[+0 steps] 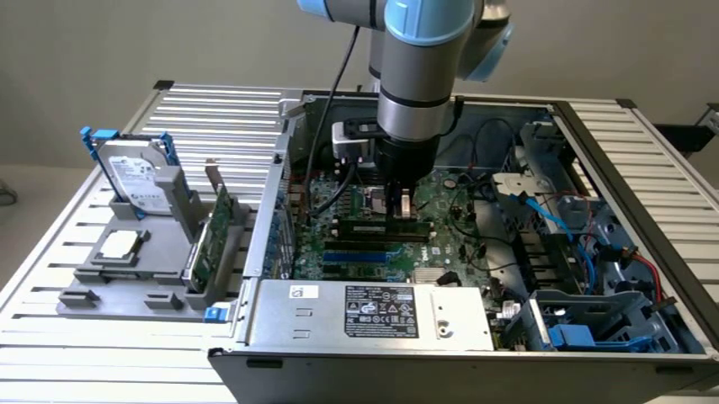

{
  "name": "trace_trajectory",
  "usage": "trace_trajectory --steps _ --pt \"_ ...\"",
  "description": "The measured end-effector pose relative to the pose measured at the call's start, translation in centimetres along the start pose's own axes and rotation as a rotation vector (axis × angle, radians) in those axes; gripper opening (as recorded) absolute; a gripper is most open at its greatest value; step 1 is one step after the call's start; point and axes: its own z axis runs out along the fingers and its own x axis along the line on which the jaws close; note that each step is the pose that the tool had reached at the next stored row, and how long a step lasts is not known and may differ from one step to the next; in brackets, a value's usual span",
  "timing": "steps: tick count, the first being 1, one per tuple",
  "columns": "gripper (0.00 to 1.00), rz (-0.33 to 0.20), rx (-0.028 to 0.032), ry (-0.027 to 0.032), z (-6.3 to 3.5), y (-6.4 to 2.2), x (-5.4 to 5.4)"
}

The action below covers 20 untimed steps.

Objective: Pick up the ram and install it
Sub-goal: 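Insert the ram into the slot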

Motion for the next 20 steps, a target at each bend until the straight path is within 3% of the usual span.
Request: trace_trajectory --steps 20 --pt "0.14 0.008 -0.0004 0.0004 0.05 -0.01 -0.08"
